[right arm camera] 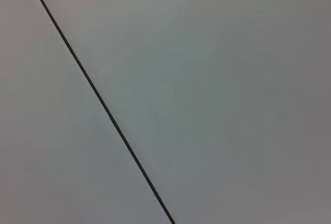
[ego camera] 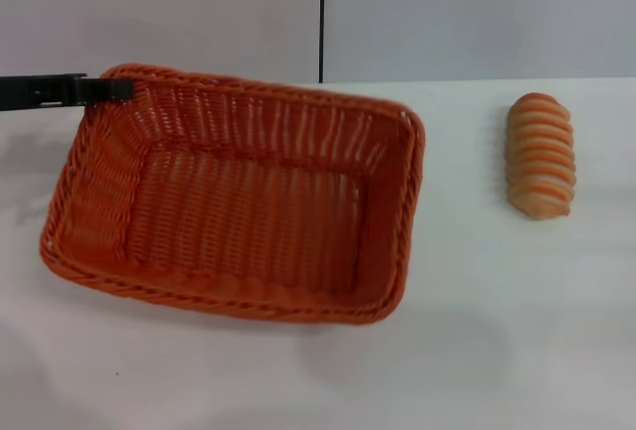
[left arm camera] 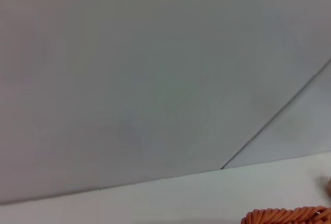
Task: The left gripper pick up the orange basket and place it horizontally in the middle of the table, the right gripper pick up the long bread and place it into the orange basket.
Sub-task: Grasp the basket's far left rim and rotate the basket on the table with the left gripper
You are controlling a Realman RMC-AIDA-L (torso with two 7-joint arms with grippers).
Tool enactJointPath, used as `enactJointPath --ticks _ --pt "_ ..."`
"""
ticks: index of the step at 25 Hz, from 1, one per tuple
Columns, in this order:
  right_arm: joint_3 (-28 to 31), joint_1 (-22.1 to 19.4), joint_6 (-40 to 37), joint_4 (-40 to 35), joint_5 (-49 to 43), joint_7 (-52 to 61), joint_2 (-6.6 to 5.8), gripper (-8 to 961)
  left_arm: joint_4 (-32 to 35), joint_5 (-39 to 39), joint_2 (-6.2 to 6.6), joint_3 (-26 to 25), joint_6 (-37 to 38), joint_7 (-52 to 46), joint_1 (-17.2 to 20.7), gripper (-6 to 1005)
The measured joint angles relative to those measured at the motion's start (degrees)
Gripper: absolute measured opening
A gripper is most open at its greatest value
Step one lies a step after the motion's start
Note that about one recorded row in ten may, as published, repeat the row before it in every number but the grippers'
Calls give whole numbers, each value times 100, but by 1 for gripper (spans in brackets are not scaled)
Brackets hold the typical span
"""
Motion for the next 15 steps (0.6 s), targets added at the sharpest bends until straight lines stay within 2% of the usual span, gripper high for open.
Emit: enactJointPath --ticks 4,9,15 --pt "-3 60 41 -8 -9 0 -3 795 -105 -26 63 -103 144 -205 37 205" --pt "-5 102 51 -8 -13 0 -2 795 -205 -57 74 -109 230 -483 109 206" --pt "-15 102 117 -18 -17 0 -1 795 -664 -83 98 -148 323 -481 148 207"
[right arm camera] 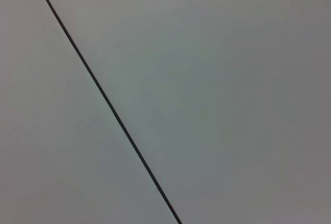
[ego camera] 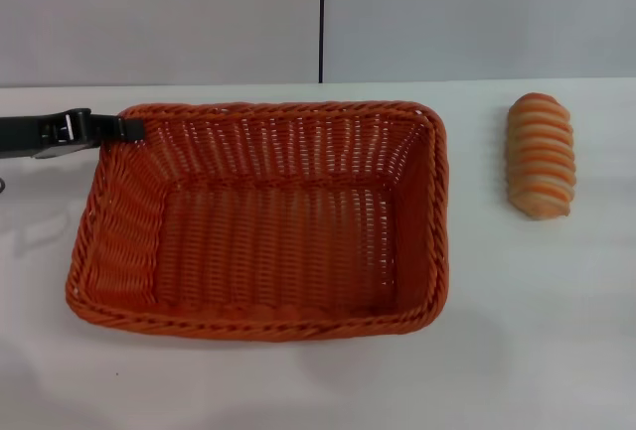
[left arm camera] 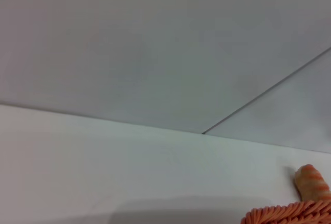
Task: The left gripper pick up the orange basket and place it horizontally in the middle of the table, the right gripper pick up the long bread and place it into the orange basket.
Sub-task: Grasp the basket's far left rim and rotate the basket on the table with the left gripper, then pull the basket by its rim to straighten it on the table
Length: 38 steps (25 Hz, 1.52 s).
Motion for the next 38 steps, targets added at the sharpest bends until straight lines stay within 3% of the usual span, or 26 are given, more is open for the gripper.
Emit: enactJointPath --ticks 5,16,21,24,28,32,33,36,38 --pt "-94 0 12 -15 -1 0 0 795 -27 -2 -60 -13 -1 11 71 206" --pt "-176 0 16 -25 0 86 -8 796 -23 -4 -69 -37 44 14 111 223" --pt "-620 -10 20 -349 -1 532 -11 796 -16 -8 1 -73 -32 179 139 431" --pt "-1054 -38 21 -719 -13 986 -31 796 2 -53 36 -362 -34 578 171 505" --pt "-1758 -57 -31 -1397 -517 1937 -209 796 16 -527 24 -859 -23 1568 254 603" --pt "-2224 65 -267 -2278 -1649 3153 -522 795 -9 -1341 -66 -1017 27 2501 416 702" --pt "-2288 161 -605 -2726 -2243 3711 -624 795 -40 -2039 -173 -1014 190 3176 558 721" --pt "-2296 290 -1083 -3258 -2827 4280 -694 795 -50 -2367 -269 -1015 324 3530 623 777" --pt "-2302 540 -1609 -3987 -3595 5100 -794 796 -116 -2850 -425 -1019 560 4118 689 796"
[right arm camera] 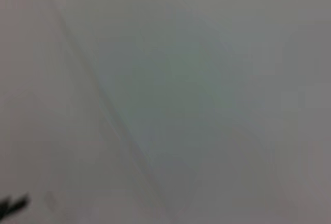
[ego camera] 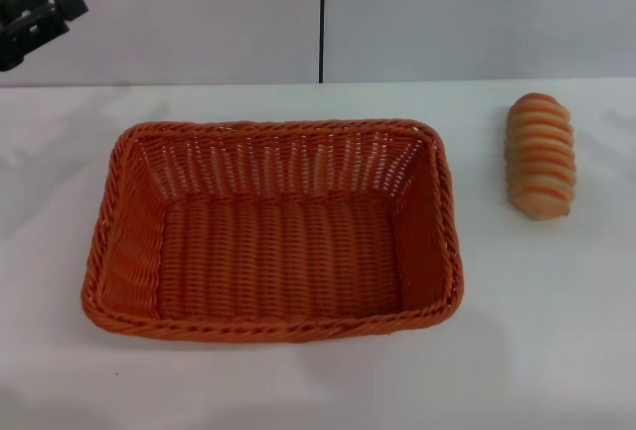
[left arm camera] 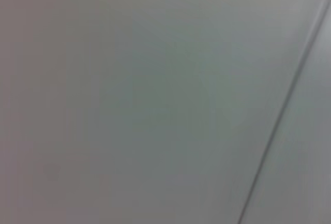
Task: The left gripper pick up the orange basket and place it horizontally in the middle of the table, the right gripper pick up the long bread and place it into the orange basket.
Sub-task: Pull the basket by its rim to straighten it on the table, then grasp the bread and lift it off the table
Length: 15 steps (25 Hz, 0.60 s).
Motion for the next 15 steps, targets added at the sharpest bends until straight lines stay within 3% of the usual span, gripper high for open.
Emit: enactJointPath --ticks 4,5,6,7,11,14,15 --pt "-9 377 -370 -526 -952 803 -145 796 0 0 0 0 0 0 0 796" --pt "-19 690 -475 -671 -1711 1220 -247 795 -42 -120 -28 -1 68 175 12 796" --pt "-19 690 -475 -671 -1711 1220 -247 795 -527 -447 -50 1 246 954 23 796" --pt "-44 1019 -484 -690 -2419 1481 -324 795 -527 -447 -50 1 246 954 23 796" --pt "-238 1422 -287 -611 -3205 1592 -380 795 -687 -468 -28 1 238 1082 -5 796" --pt "-696 1628 4 -559 -3449 1691 -389 795 -776 -426 -26 98 121 1147 -55 796" --pt "-1099 1692 246 -547 -3509 1825 -378 795 -786 -426 -30 201 92 1148 -56 796"
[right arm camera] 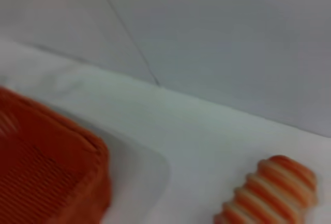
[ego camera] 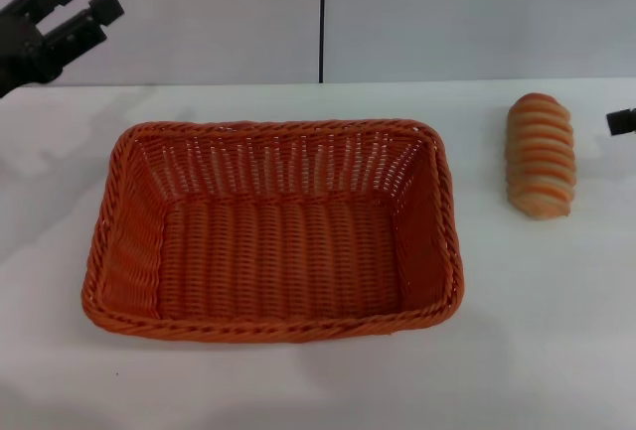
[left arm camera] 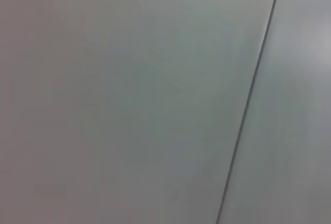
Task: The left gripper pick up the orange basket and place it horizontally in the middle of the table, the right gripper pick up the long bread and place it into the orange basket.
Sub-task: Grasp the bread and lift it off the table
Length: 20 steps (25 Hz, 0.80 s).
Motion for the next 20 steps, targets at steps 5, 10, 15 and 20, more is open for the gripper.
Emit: enactJointPath --ticks 5,10,15,20 --pt "-600 122 697 271 -135 192 43 795 -81 -5 -26 34 -4 8 7 796" --pt "-673 237 1239 722 -151 168 85 796 -189 -6 -24 44 -45 19 16 796" --pt "-999 259 1743 924 -155 157 214 796 -274 -9 -30 81 -64 6 17 796" --pt "-1222 301 2162 1036 -155 155 371 796 -319 -12 -27 106 -65 -33 3 797"
